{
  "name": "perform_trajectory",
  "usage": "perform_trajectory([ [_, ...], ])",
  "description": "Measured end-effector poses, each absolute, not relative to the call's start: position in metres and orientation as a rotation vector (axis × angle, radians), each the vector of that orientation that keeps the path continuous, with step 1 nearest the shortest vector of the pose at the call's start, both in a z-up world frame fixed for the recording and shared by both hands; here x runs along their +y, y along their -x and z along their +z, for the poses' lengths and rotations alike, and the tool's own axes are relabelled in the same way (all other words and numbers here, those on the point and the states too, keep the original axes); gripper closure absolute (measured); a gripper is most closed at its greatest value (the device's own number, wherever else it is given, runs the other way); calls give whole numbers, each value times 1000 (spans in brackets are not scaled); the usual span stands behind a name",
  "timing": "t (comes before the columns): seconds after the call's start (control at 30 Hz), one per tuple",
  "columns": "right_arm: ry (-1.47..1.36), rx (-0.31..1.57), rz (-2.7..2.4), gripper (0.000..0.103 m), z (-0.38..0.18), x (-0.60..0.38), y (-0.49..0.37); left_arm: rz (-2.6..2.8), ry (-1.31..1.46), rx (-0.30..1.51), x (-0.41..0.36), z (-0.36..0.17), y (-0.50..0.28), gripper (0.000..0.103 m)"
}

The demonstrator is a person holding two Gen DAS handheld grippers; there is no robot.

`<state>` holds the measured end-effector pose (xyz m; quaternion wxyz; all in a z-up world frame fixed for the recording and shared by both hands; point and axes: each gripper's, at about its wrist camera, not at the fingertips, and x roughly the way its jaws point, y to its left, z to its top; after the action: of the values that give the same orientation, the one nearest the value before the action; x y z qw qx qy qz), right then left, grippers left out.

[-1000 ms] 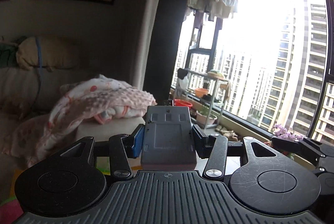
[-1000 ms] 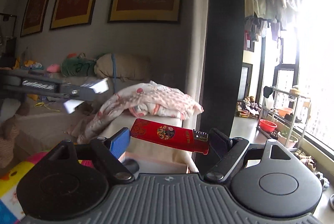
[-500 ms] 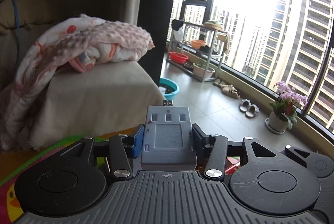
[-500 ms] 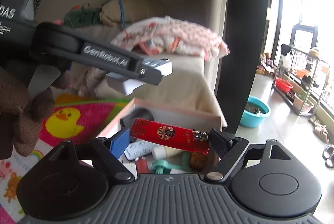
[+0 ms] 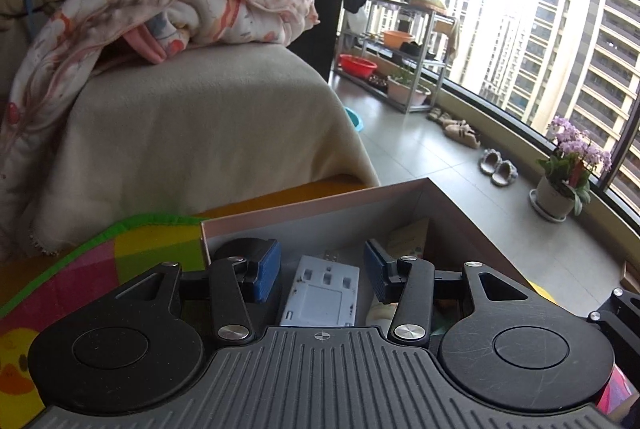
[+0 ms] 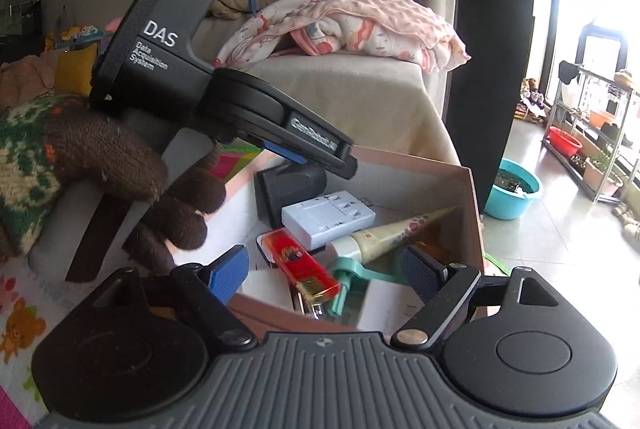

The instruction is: Organize rigid objects

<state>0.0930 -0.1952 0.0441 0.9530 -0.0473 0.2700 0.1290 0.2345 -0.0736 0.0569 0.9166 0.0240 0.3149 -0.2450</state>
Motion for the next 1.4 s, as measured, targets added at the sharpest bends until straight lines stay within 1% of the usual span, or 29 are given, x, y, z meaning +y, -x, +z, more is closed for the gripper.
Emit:
perform_trajectory([
  [0.13, 87, 520, 251, 18, 51, -208, -76, -448, -96, 567, -59, 73, -189, 52],
  [0.23, 81, 515, 247, 15, 57, -218, -63, -415, -130, 556, -40, 76, -141, 52],
  [0.4, 120, 569, 209, 15, 50, -221, -40, -354, -180, 646, -3, 64, -67, 52],
  [0.5, 105, 644, 177, 15, 39, -220, -30, -279, -191, 712, 16, 46, -36, 52],
  [0.63, 72, 736, 150, 15, 22, -214, -17, -235, -137, 822, 28, 17, -20, 52],
  [0.77, 40, 795, 138, 14, 8, -207, -11, -243, -116, 792, 22, 10, -9, 51],
  [0.8, 35, 809, 135, 12, 5, -206, -10, -247, -92, 796, 21, 9, -12, 43],
  [0.83, 33, 804, 122, 10, 2, -205, -9, -248, -86, 797, 19, 9, -12, 38],
  [0.87, 35, 795, 104, 4, 1, -204, -7, -254, -86, 796, 16, 8, -13, 28],
  [0.9, 40, 793, 85, 0, 0, -203, -7, -263, -90, 795, 11, 6, -11, 17],
  [0.97, 33, 793, 71, 0, -2, -204, -7, -269, -105, 787, 3, 2, -11, 7],
  [1.17, 11, 779, 82, 0, -4, -210, -6, -149, -72, 719, -14, -5, -7, 5],
  [1.4, -3, 712, 59, 0, -8, -212, -5, -65, -43, 686, -22, -7, -7, 5],
])
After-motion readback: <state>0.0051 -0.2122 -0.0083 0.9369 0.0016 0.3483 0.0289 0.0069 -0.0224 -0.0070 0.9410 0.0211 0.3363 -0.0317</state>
